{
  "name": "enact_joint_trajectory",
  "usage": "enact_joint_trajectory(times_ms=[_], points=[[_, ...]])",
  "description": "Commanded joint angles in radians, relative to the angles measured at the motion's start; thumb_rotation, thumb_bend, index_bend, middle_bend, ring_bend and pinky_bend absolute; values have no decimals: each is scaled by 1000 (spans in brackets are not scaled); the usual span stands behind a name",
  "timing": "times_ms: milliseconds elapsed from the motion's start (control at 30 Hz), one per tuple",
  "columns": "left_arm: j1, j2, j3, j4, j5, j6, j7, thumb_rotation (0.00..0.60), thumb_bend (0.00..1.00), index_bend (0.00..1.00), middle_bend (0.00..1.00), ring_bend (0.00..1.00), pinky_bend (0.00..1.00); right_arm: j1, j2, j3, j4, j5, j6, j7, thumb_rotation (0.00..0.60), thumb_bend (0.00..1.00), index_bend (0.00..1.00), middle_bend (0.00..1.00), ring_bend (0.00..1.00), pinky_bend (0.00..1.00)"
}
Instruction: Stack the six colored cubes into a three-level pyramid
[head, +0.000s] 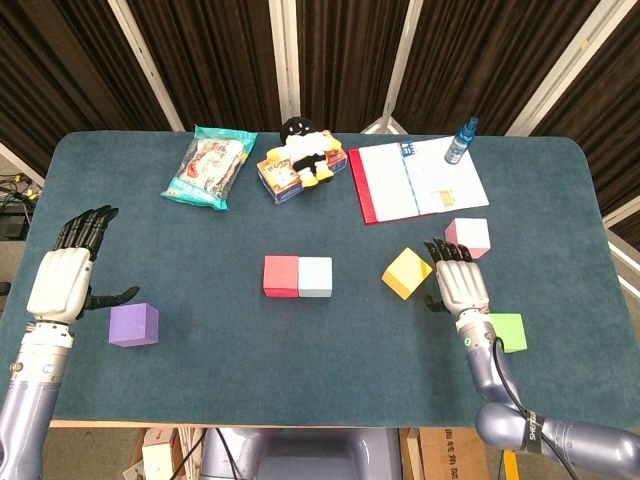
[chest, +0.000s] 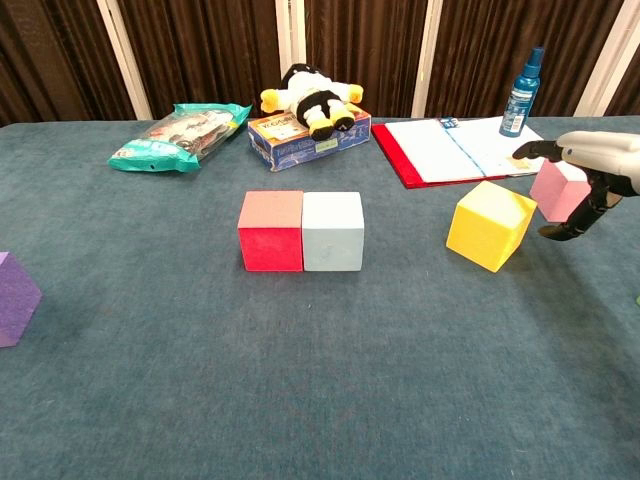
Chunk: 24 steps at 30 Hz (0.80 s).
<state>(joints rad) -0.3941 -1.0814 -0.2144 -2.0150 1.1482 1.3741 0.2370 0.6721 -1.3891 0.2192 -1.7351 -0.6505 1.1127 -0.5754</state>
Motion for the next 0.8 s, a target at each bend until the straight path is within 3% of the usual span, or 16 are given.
enact_joint_trajectory(times_ms=[33, 333, 800], points=[[0, -1, 0, -2, 1, -1, 1, 600, 48, 0, 32, 0, 0, -4, 10, 8, -45, 31, 6, 17, 600, 340, 0, 0, 0, 0], [4, 1, -6, -5, 1, 1, -2, 600, 47, 0, 32, 0, 0, 5, -38, 15, -61, 30, 41, 40, 600, 340, 0, 0, 0, 0], [7, 5, -17, -1, -11, 0, -12, 600, 48, 0, 32, 0, 0, 52, -159, 38, 46, 34, 63, 26, 600, 340, 0, 0, 0, 0]])
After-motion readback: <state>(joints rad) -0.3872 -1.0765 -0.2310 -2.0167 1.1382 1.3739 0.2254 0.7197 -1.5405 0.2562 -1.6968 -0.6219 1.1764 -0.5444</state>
